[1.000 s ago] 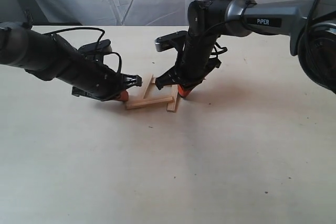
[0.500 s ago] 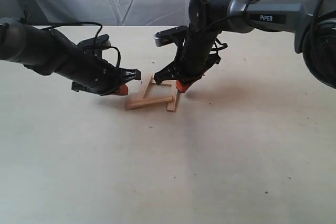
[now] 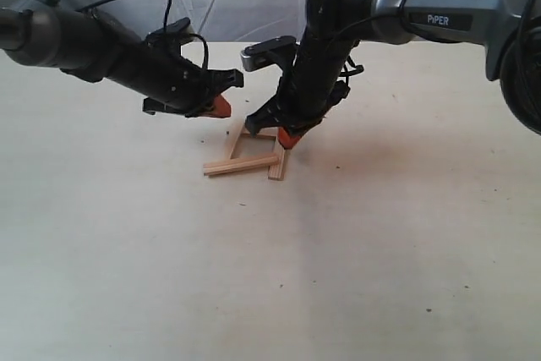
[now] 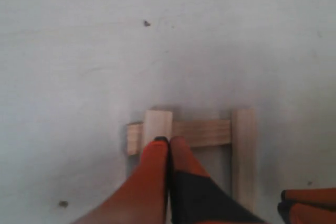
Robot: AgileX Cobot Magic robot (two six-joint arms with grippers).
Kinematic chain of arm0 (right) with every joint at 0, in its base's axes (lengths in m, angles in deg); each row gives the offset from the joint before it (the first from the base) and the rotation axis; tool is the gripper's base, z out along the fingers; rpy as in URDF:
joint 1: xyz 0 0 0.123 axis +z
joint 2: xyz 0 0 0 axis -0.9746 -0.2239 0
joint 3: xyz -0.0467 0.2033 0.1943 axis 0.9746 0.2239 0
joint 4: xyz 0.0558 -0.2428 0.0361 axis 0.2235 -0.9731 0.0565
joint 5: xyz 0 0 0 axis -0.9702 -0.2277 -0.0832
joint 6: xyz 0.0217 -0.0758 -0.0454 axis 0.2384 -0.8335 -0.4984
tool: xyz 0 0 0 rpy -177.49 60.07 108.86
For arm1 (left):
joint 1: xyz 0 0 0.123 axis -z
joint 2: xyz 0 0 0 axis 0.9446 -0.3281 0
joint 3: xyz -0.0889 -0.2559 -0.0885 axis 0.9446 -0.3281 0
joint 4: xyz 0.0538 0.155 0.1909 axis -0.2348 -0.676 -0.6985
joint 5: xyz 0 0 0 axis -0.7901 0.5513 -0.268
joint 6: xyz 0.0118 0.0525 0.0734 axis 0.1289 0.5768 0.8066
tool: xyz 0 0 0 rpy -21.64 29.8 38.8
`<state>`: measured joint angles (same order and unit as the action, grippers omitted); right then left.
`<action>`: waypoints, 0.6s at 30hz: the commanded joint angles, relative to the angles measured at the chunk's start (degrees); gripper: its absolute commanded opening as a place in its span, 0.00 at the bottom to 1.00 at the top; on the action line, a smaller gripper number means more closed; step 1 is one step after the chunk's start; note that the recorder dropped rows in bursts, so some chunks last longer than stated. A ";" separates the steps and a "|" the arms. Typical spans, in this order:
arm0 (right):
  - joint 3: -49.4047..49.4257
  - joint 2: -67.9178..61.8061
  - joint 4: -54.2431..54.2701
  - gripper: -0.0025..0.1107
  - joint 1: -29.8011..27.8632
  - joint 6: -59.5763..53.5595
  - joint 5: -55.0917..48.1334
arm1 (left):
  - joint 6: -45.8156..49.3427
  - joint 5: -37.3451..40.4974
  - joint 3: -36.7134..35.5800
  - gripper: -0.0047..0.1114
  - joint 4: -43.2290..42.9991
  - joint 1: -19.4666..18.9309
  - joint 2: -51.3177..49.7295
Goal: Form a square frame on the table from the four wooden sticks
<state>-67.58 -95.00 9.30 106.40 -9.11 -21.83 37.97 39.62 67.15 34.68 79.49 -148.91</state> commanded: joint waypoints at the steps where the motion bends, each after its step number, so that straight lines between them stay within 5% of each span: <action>1: 5.62 4.46 3.76 0.01 0.01 -0.81 4.36 | -0.55 5.71 5.95 0.04 0.82 -0.43 -3.29; 18: 12.87 5.32 12.19 0.01 0.01 -0.81 21.11 | -3.11 4.83 8.01 0.04 -2.77 -0.54 -6.62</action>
<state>-55.03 -89.79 21.01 106.40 -9.52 -3.59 35.15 45.19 74.72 32.18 79.02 -155.46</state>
